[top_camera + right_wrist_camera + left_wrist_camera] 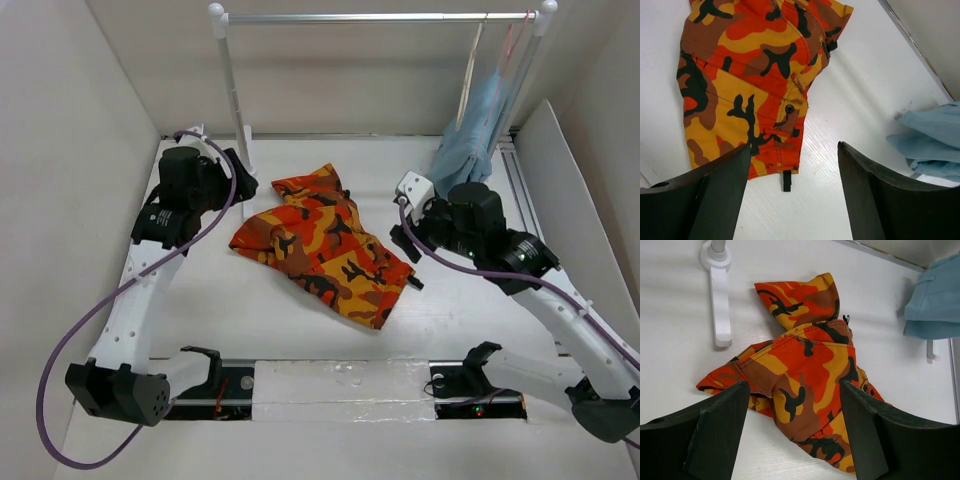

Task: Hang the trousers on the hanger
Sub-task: Flatten out the trousers at the center of the board.

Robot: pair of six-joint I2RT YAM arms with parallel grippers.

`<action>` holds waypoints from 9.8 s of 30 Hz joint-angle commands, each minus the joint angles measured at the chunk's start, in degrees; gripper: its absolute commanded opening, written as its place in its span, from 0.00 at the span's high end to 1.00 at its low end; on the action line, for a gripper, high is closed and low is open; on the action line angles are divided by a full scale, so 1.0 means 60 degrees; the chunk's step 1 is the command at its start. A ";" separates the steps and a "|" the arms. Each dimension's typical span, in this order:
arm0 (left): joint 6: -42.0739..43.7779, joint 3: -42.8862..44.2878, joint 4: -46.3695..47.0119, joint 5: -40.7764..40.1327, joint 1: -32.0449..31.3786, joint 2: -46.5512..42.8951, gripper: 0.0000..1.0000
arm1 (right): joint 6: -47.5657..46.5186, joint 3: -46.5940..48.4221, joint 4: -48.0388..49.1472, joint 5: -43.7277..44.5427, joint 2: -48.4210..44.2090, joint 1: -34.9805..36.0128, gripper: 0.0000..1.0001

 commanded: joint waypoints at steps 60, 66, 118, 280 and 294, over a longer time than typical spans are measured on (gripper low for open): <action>-0.3836 -0.0992 0.3905 0.0175 0.2453 0.0695 1.00 | 0.0079 0.3827 0.1144 0.0969 0.2004 0.1856 1.00; -0.2648 0.3668 0.2023 -0.1147 0.2453 0.0166 1.00 | 0.0048 0.8530 -0.0796 0.0764 0.2224 0.3307 1.00; -0.4493 -0.5132 0.3486 -0.1676 -0.1326 0.3677 0.82 | 0.1470 0.1328 0.1357 0.1818 0.1477 -0.4073 1.00; -0.0817 0.1297 -0.4131 -0.3976 -0.0712 0.0988 1.00 | 0.2114 -0.3433 0.0946 -0.0393 -0.1029 -0.2403 0.70; -0.0329 0.8302 -0.2856 -0.1336 0.3828 0.9230 0.35 | 0.2113 -0.1982 0.0405 -0.0061 -0.0281 -0.2771 0.45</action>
